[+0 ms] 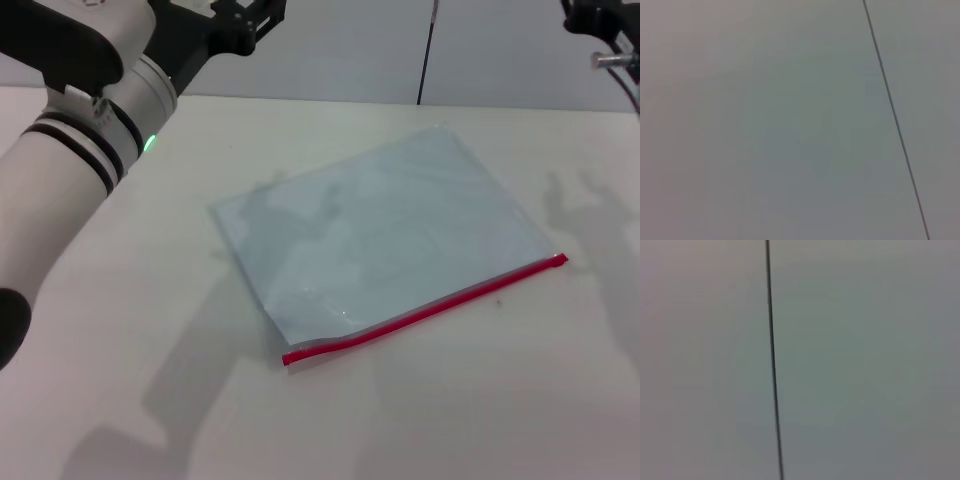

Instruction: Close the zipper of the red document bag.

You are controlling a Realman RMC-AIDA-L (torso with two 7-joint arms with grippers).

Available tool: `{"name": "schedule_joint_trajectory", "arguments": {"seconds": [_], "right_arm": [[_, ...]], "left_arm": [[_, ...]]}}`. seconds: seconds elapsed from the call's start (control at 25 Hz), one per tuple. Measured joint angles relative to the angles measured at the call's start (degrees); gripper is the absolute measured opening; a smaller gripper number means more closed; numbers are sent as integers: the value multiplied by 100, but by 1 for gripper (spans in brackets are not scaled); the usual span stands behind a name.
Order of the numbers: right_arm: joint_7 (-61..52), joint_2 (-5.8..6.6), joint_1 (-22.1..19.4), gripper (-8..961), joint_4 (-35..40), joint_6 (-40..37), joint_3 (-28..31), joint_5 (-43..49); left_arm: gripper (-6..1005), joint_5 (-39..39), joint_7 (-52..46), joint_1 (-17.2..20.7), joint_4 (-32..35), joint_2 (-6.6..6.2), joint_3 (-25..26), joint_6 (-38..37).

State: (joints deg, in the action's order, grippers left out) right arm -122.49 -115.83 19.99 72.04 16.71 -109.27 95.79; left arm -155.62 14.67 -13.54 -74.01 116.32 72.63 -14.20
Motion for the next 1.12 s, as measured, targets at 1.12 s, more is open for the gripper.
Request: {"name": "schedule_joint_trajectory", "arguments": {"seconds": [1.12], "right_arm": [[-1498,-4,309,426,-1656,589,-29,796]], "left_arm": [[831,-4,-85,-219,364,-13,35,-84]]}}
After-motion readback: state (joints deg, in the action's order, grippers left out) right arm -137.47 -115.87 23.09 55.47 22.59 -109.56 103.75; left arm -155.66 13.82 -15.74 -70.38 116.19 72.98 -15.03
